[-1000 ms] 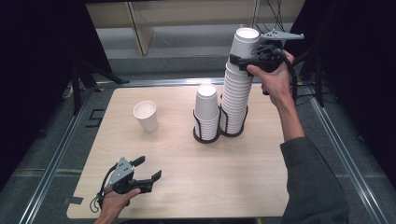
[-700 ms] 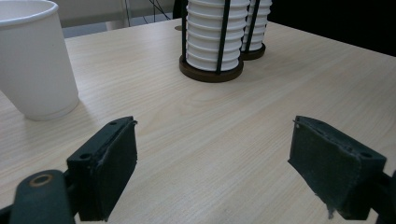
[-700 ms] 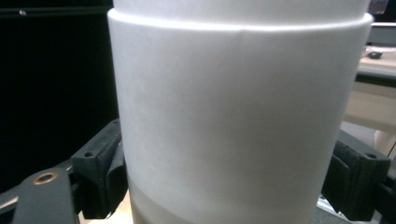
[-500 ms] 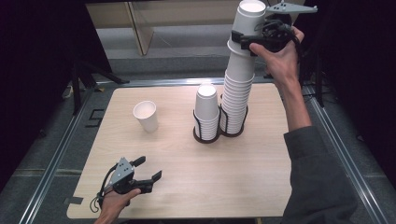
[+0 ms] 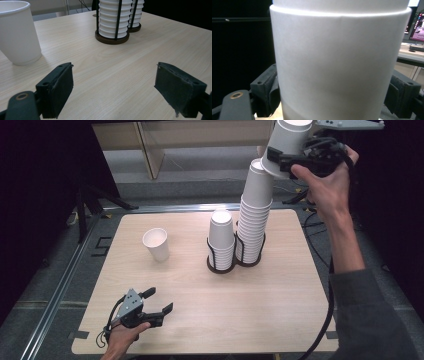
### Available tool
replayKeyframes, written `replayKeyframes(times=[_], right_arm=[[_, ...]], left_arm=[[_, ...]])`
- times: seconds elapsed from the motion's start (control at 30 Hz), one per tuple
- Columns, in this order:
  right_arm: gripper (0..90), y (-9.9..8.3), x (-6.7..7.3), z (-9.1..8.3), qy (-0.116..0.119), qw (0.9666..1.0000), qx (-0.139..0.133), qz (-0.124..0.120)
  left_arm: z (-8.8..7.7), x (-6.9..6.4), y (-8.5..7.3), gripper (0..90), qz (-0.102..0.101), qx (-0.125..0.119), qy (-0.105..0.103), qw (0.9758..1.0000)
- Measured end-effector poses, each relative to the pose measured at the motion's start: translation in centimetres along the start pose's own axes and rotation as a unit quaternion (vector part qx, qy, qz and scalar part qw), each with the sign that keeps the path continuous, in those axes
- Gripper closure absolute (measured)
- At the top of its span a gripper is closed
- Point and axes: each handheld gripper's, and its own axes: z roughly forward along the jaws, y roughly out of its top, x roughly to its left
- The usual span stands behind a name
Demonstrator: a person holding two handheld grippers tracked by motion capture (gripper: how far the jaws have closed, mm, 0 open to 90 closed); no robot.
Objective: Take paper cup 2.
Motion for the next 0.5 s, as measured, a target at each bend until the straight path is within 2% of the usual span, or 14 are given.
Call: replayKeyframes(times=[0.03,0.07,0.1,0.2,0.23,0.33,0.4,0.47,0.5], right_arm=[[16.0,-0.3,0.0,-0.5,0.003,1.0000,0.000,0.003],[16.0,-0.6,0.0,-1.0,0.003,1.0000,0.004,0.003],[16.0,-0.9,0.1,-1.5,0.003,1.0000,0.008,0.001],[16.0,-1.8,0.2,-2.8,0.006,0.9999,0.012,-0.001],[16.0,-2.2,0.3,-3.3,0.007,0.9999,0.012,-0.002],[16.0,-3.7,0.7,-4.2,0.016,0.9997,0.017,0.005],[16.0,-5.0,1.2,-4.8,0.023,0.9996,0.018,0.005],[16.0,-6.4,1.7,-5.2,0.039,0.9991,0.012,0.013],[16.0,-7.2,2.1,-5.4,0.046,0.9987,0.014,0.017]], left_arm=[[0.1,-0.1,0.0,14.5,-0.002,-0.003,-0.001,1.0000],[0.2,0.1,0.0,14.5,0.008,-0.008,-0.005,0.9999],[0.1,0.0,0.0,14.5,0.004,0.000,-0.001,1.0000],[0.1,-0.1,0.0,14.5,0.001,0.000,0.000,1.0000],[0.4,0.1,-0.1,14.5,0.009,-0.014,-0.008,0.9998],[0.5,0.1,0.0,14.5,0.007,-0.017,-0.006,0.9998],[0.6,0.0,0.0,14.5,0.005,-0.018,-0.003,0.9998],[0.5,-0.1,0.1,14.5,0.007,-0.007,0.004,0.9999],[0.8,-0.1,0.1,14.5,0.009,-0.019,-0.005,0.9998]])
